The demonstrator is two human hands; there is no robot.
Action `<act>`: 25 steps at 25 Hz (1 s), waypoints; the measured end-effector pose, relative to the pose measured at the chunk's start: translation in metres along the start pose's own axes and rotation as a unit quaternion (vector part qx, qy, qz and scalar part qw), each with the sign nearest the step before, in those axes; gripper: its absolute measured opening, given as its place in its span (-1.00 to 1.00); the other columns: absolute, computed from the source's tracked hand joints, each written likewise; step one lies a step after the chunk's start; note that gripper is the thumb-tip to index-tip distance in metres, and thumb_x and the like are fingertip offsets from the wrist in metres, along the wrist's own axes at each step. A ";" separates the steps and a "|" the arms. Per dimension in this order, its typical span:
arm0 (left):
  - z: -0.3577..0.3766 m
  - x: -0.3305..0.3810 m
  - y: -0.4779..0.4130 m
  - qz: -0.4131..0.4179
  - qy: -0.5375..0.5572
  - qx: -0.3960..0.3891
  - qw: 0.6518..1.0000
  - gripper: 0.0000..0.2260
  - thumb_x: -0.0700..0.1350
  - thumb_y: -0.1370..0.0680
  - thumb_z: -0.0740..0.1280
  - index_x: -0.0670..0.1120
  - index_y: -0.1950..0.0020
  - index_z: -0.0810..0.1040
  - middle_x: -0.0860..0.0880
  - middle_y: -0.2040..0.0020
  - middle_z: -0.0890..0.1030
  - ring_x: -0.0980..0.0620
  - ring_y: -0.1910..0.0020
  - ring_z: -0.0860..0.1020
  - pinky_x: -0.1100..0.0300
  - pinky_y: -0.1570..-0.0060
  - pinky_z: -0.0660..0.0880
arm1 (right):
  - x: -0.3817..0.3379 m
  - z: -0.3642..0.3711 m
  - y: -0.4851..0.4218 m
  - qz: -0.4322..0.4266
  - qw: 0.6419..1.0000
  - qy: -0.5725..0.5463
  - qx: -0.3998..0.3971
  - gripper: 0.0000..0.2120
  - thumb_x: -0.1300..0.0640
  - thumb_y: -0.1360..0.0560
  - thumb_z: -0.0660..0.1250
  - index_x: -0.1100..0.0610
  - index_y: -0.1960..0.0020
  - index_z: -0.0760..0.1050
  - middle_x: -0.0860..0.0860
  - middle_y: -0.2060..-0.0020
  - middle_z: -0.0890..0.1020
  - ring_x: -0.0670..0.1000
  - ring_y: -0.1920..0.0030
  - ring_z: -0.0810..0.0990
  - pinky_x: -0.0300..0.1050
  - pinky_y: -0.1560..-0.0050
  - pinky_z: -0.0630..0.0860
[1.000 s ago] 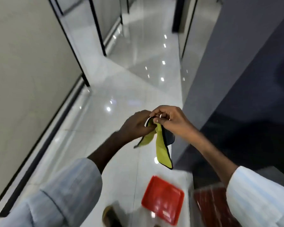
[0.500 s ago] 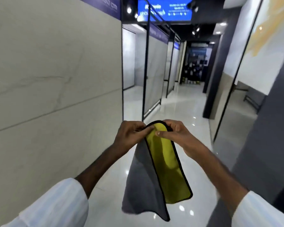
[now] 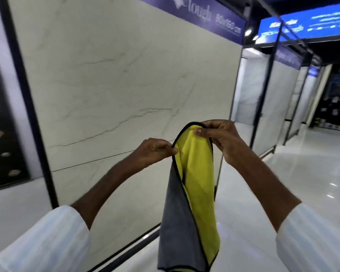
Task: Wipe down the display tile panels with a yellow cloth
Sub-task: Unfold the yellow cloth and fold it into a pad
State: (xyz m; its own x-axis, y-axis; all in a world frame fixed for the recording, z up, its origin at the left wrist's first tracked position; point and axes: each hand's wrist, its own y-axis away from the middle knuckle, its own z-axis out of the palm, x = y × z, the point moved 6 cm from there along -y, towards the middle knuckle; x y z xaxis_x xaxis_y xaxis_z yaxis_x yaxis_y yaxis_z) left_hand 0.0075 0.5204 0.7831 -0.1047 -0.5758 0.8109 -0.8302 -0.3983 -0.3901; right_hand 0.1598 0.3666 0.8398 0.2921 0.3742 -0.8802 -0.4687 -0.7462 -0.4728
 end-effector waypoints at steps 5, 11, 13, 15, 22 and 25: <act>-0.059 -0.042 0.004 -0.065 -0.037 0.075 0.994 -0.79 -0.03 -0.62 0.46 -0.19 0.04 0.69 -0.06 0.04 0.72 0.08 -0.05 0.66 0.12 -0.21 0.51 | 0.026 0.084 -0.065 -0.048 0.994 -0.020 -0.098 -0.83 0.41 -0.42 0.53 0.24 0.03 0.71 0.02 0.21 0.76 -0.05 0.15 0.73 -0.25 0.12 0.61; -0.105 -0.108 0.001 -0.107 -0.064 0.209 0.970 -0.74 -0.17 -0.57 0.51 0.06 0.28 0.61 0.10 0.28 0.56 0.10 0.21 0.51 0.20 0.08 0.46 | 0.040 0.100 -0.146 -0.066 0.986 -0.111 -0.104 -0.86 0.37 -0.43 0.53 0.24 0.03 0.71 0.04 0.22 0.73 0.00 0.18 0.68 -0.18 0.15 0.60; -0.120 -0.146 0.010 -0.158 -0.110 0.220 0.956 -0.79 -0.10 -0.55 0.54 0.12 0.25 0.65 0.02 0.25 0.58 0.09 0.21 0.51 0.12 0.08 0.48 | 0.041 0.097 -0.171 -0.059 0.984 -0.137 -0.099 -0.85 0.35 -0.42 0.53 0.26 0.02 0.70 0.04 0.24 0.72 0.01 0.20 0.67 -0.17 0.17 0.59; -0.125 -0.170 0.020 -0.185 -0.173 0.208 0.945 -0.89 -0.01 -0.53 0.53 0.03 0.16 0.68 -0.02 0.22 0.64 0.14 0.23 0.54 0.05 0.10 0.53 | 0.039 0.101 -0.191 -0.055 0.981 -0.158 -0.094 -0.86 0.35 -0.41 0.54 0.24 0.03 0.71 0.04 0.24 0.72 0.01 0.21 0.67 -0.18 0.17 0.59; -0.145 -0.220 0.079 -0.247 -0.095 0.252 0.931 -0.77 -0.04 -0.55 0.55 0.01 0.27 0.60 0.10 0.35 0.49 0.14 0.29 0.44 0.23 0.27 0.34 | 0.035 0.126 -0.214 -0.046 0.979 -0.178 -0.093 -0.86 0.32 -0.42 0.56 0.09 0.19 0.75 -0.01 0.28 0.73 -0.03 0.24 0.65 -0.20 0.20 0.56; -0.150 -0.206 0.101 -0.209 0.036 0.271 0.939 -0.77 -0.09 -0.55 0.54 -0.03 0.28 0.61 0.07 0.31 0.51 0.15 0.27 0.47 0.28 0.18 0.40 | 0.028 0.128 -0.227 -0.036 0.977 -0.197 -0.076 -0.88 0.31 -0.43 0.55 0.10 0.14 0.73 -0.04 0.29 0.72 -0.05 0.25 0.65 -0.22 0.21 0.57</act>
State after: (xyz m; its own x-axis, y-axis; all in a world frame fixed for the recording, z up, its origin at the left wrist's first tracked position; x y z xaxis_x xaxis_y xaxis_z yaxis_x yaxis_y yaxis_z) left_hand -0.1371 0.7059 0.6425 0.1160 -0.2458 0.9624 -0.4084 -0.8950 -0.1794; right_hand 0.1678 0.6166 0.9173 -0.0384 0.5891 -0.8072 -0.3207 -0.7723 -0.5484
